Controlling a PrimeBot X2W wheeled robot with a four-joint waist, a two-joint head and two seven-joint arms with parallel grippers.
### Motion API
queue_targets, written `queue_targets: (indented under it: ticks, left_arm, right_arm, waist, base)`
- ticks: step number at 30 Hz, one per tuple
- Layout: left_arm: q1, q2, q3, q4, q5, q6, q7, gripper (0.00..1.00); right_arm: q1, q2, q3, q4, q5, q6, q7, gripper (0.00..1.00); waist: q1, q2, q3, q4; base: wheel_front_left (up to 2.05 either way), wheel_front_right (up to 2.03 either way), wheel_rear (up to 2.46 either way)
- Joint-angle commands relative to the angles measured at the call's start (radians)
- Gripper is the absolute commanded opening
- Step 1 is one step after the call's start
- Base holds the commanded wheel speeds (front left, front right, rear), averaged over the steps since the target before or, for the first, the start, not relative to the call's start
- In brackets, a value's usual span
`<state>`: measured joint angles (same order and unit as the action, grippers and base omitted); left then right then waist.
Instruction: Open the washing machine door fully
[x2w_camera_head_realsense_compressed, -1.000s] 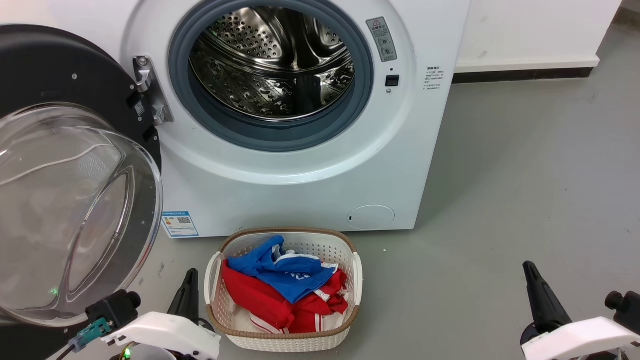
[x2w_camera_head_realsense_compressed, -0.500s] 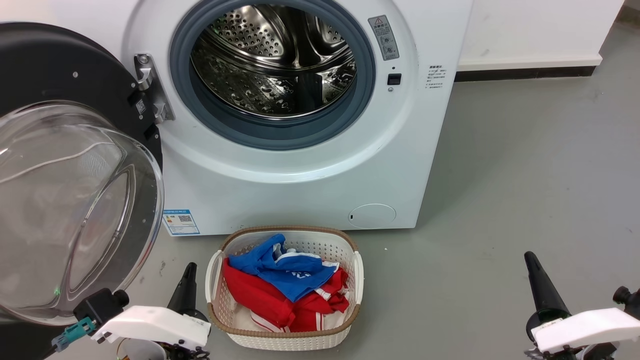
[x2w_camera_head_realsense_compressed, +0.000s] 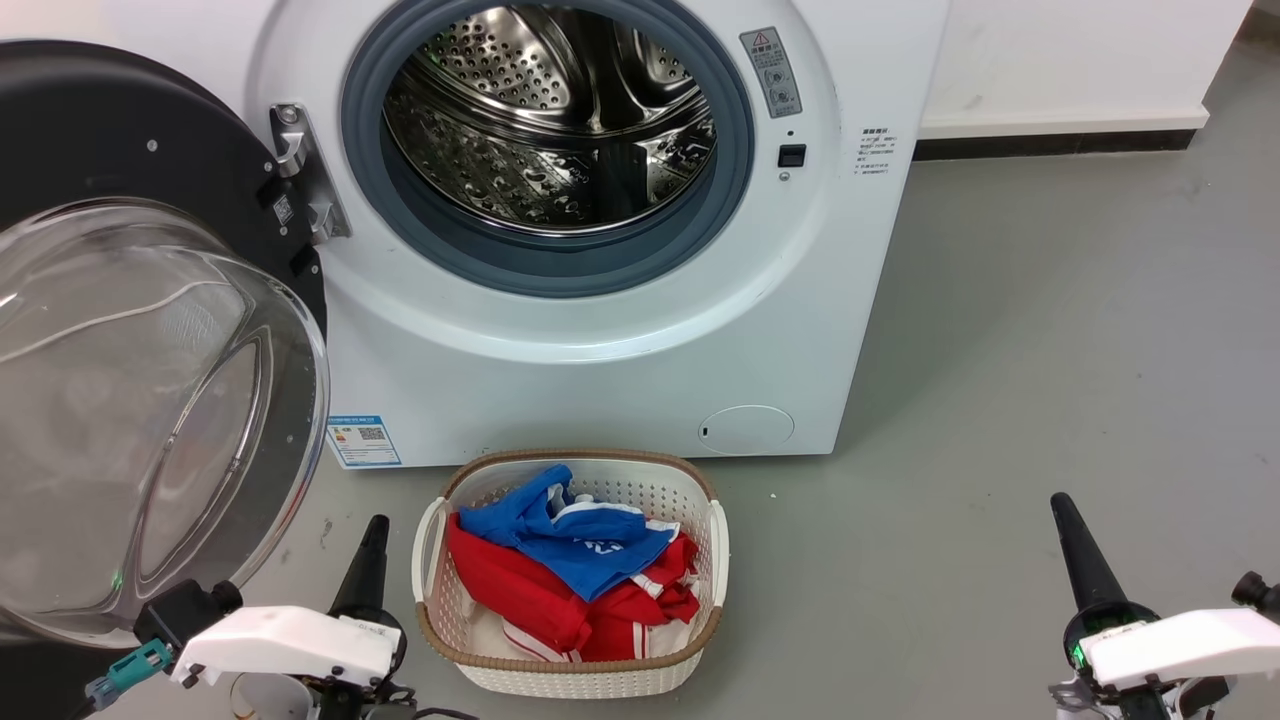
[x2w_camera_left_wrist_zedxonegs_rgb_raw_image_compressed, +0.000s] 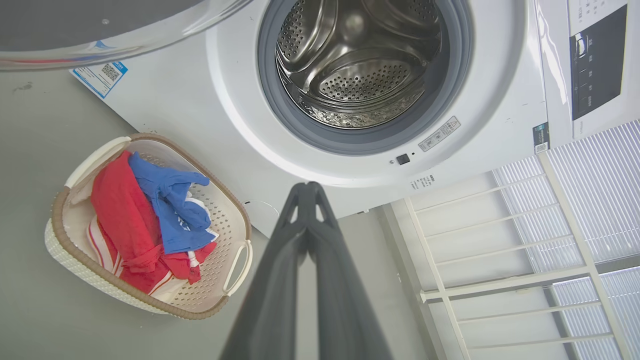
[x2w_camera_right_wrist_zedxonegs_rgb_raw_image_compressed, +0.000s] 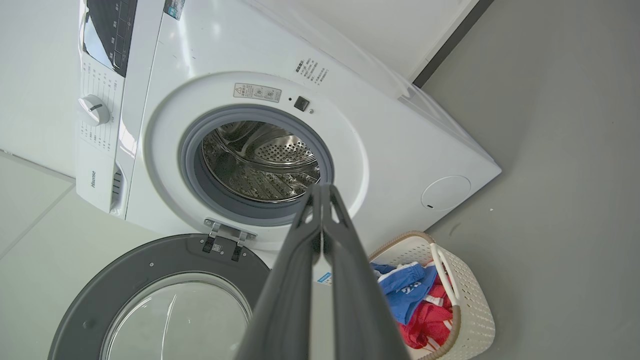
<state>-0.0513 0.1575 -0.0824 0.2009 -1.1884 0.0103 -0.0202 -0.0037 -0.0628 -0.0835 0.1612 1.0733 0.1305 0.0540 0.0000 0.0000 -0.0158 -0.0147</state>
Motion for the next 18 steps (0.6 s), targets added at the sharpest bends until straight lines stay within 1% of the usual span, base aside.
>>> queue_targets:
  ticks: [1,18]
  left_arm:
    - [-0.026,0.001,0.010,-0.006,-0.014,-0.007,0.003,0.00]
    - [-0.038,-0.031,0.067,0.010,-0.151,-0.051,0.042,0.00]
  right_arm:
    - [-0.028,0.000,-0.003,-0.006,0.017,0.000,0.003,0.00]
    - [-0.055,0.005,-0.013,0.024,0.187,0.000,0.022,0.00]
  waist:
    - [0.0000,0.0000,0.000,0.000]
    - [0.0000,0.0000,0.005,0.004]
  base:
    - [0.00,0.00,0.00]
    - [0.00,0.00,0.00]
